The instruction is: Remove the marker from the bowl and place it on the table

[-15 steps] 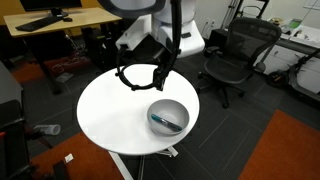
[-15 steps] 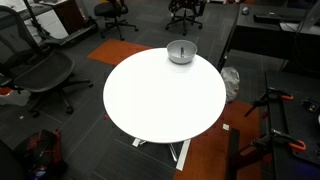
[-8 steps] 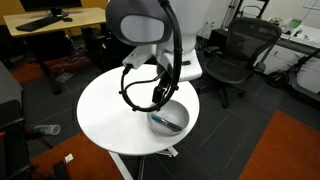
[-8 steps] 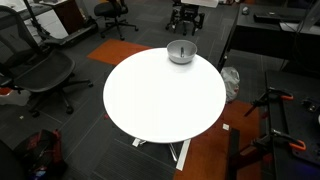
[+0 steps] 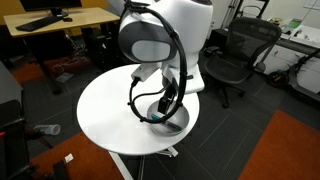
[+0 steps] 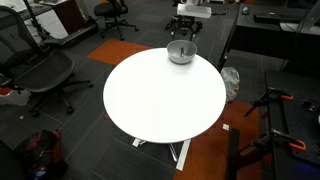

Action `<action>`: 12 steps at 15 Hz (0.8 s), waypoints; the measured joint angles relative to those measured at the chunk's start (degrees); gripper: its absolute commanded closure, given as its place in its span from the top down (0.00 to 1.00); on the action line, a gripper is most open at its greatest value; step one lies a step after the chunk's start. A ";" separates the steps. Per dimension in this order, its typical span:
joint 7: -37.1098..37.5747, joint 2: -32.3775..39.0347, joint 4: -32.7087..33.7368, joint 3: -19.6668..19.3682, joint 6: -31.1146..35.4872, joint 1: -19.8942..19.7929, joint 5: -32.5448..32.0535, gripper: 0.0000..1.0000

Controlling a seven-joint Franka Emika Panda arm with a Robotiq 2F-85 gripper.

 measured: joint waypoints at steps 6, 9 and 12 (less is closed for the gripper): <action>3.30 5.08 3.14 -1.22 1.17 0.53 -2.68 1.00; 3.33 7.15 4.59 -1.54 1.17 0.49 -3.06 1.00; 3.33 8.79 5.91 -1.61 1.16 0.48 -3.28 1.00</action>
